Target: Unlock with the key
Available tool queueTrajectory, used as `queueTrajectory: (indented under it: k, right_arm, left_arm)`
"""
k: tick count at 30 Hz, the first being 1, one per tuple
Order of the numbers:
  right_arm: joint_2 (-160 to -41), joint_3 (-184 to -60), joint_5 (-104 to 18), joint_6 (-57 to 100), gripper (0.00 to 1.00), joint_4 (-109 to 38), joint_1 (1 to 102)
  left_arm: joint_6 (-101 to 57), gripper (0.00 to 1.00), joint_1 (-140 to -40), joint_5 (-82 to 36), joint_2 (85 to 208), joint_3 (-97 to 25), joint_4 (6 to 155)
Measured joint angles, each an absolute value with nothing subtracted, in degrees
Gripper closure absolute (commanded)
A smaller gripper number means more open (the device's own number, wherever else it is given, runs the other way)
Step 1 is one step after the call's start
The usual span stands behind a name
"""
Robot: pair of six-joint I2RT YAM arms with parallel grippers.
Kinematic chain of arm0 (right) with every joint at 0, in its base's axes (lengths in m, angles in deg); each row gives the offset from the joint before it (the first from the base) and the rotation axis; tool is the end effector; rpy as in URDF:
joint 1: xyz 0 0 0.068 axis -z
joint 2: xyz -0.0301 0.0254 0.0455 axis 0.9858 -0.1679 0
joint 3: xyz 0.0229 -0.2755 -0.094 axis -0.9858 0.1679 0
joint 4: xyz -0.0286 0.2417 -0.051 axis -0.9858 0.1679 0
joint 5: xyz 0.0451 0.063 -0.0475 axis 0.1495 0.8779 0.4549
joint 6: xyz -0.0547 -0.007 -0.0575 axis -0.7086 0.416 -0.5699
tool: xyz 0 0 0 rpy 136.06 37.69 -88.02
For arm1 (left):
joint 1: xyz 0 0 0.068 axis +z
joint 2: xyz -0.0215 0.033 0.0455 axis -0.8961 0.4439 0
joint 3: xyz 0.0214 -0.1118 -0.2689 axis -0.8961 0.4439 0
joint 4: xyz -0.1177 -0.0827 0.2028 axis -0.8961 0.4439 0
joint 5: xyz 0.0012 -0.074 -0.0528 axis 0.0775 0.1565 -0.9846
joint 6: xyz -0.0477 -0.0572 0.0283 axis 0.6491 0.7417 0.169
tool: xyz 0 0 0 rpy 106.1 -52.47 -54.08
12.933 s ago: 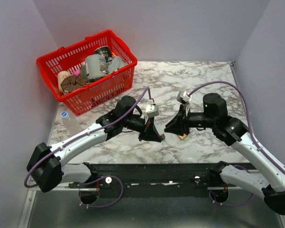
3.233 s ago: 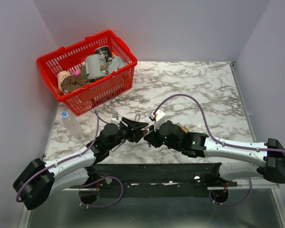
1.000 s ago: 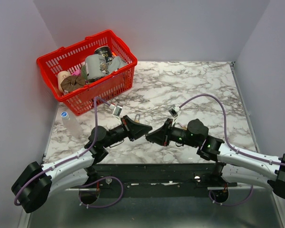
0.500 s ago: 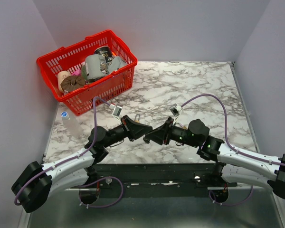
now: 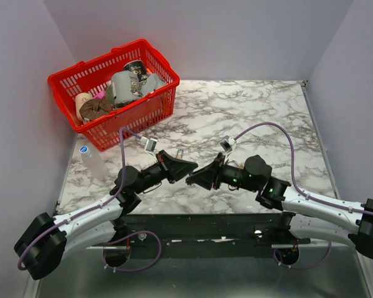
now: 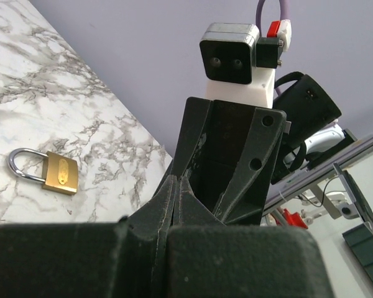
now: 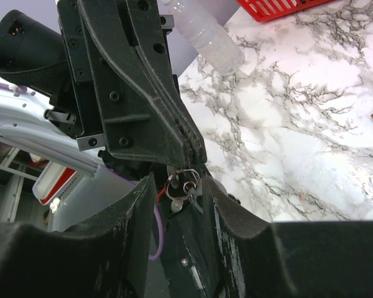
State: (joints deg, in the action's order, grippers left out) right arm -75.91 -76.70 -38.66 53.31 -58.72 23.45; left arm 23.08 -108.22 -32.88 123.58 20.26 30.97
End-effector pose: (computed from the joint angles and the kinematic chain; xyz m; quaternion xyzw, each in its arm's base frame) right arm 0.1189 0.2075 0.2940 -0.1817 0.7045 0.5551 0.4033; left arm 0.1289 -0.1572 0.2852 0.0608 0.6095 -0.6686 0.4217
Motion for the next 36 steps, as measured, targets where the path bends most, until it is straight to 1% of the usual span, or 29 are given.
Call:
queueTrajectory:
  k: [6,17,21,24,27,30,32,33,36]
  right_arm:
    - [-76.34,-77.1,-38.55,52.52,0.46,-58.72,23.45]
    - [-78.57,-79.04,-38.71,50.82,0.46,-58.7,22.49]
    - [-79.49,-79.67,-38.84,50.36,0.51,-58.68,22.14]
    - [-79.75,-79.83,-39.27,49.98,0.53,-58.5,22.14]
    - [-79.8,-79.91,-39.58,49.68,0.6,-58.24,22.07]
    - [-79.8,-79.91,-39.97,49.35,0.64,-57.85,21.99]
    - [-79.8,-79.91,-40.17,49.33,0.71,-57.45,21.92]
    - [-79.82,-79.91,-40.26,49.24,0.77,-57.35,21.9]
    - [-79.93,-79.91,-40.5,49.0,0.85,-57.04,21.9]
  left_arm:
    - [23.04,1.0,-108.22,-30.56,122.88,20.69,32.46]
    - [22.91,1.0,-108.25,-29.19,122.84,20.69,34.28]
    - [22.91,1.0,-108.22,-29.08,122.77,20.69,34.56]
    - [22.91,1.0,-108.25,-28.77,122.51,20.69,34.89]
    - [22.91,1.0,-108.22,-28.53,122.03,20.69,35.24]
    - [22.91,1.0,-108.25,-28.35,121.66,20.69,35.28]
    - [22.93,1.0,-108.25,-28.29,121.48,20.69,35.3]
    - [22.93,1.0,-108.22,-28.29,121.4,20.71,35.3]
    - [22.93,1.0,-108.25,-28.29,121.18,20.71,35.28]
